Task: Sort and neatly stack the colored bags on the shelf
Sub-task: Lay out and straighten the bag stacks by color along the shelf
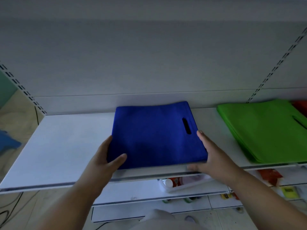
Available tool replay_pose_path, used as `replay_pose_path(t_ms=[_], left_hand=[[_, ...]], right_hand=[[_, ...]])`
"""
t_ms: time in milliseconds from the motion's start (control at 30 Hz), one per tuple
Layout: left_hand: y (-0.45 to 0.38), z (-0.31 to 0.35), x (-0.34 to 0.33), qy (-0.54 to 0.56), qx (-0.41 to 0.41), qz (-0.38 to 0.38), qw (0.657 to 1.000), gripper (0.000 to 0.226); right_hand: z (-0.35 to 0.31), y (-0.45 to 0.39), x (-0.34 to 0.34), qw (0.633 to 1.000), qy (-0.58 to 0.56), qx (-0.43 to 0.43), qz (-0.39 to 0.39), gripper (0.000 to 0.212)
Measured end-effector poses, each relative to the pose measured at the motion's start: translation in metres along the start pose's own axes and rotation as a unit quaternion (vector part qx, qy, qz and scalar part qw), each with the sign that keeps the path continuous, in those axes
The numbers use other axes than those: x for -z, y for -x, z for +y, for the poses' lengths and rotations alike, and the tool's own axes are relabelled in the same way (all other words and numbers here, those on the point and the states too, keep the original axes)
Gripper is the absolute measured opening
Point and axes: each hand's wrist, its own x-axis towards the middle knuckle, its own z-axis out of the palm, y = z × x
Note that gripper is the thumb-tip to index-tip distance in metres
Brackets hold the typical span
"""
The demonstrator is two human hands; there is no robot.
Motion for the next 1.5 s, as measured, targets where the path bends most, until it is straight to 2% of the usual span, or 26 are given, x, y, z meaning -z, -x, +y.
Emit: replay_pose_path(t_ms=[133,233,367,500,567,700,867,1067,1133,1267,1333,1400,1467,1500], left_hand=[[-0.007,-0.009,0.01,-0.181,-0.033,0.004,0.983,0.087],[-0.003,-0.016,0.014,-0.28,-0.058,-0.013,0.958,0.102],[-0.002,-0.013,0.011,-0.352,-0.084,0.026,0.932,0.087],[-0.005,-0.014,0.015,-0.374,-0.08,0.026,0.924,0.08],[-0.002,-0.017,0.015,-0.364,-0.07,0.033,0.928,0.078],[0.0,-0.016,0.009,-0.378,-0.078,0.093,0.918,0.064],[0.002,-0.015,-0.001,-0.405,-0.06,0.086,0.908,0.074],[0.007,-0.009,-0.012,-0.429,-0.039,0.134,0.892,0.075],[0.01,-0.008,-0.016,-0.432,-0.032,0.126,0.892,0.077],[0.012,-0.003,-0.018,-0.383,0.007,0.086,0.92,0.08],[0.012,0.003,-0.018,-0.286,0.037,0.099,0.952,0.068],[0.01,0.011,-0.018,-0.137,0.064,0.137,0.979,0.055],[0.007,0.016,-0.015,-0.036,0.096,0.164,0.981,0.046],[0.005,0.018,-0.013,-0.025,0.115,0.171,0.978,0.044]], right_hand=[[-0.007,-0.004,0.001,0.994,0.086,0.034,0.064,0.117],[-0.004,-0.005,0.002,0.982,0.173,0.056,0.043,0.114],[-0.003,-0.011,0.004,0.979,0.179,0.06,0.074,0.106],[-0.003,-0.009,0.004,0.973,0.217,0.074,0.041,0.105],[0.003,-0.009,0.005,0.969,0.226,0.085,0.059,0.101],[0.008,-0.015,0.003,0.972,0.207,0.094,0.061,0.096],[0.012,-0.018,0.005,0.975,0.198,0.09,0.051,0.096],[0.015,-0.021,0.007,0.979,0.177,0.092,0.042,0.099],[0.017,-0.022,0.009,0.974,0.198,0.102,0.029,0.101],[0.018,-0.025,0.01,0.964,0.23,0.133,0.027,0.103],[0.017,-0.026,0.01,0.962,0.234,0.139,0.022,0.101],[0.014,-0.026,0.007,0.95,0.268,0.153,0.035,0.097],[0.011,-0.023,0.003,0.921,0.339,0.183,0.06,0.087],[0.009,-0.022,0.0,0.906,0.37,0.195,0.064,0.081]])
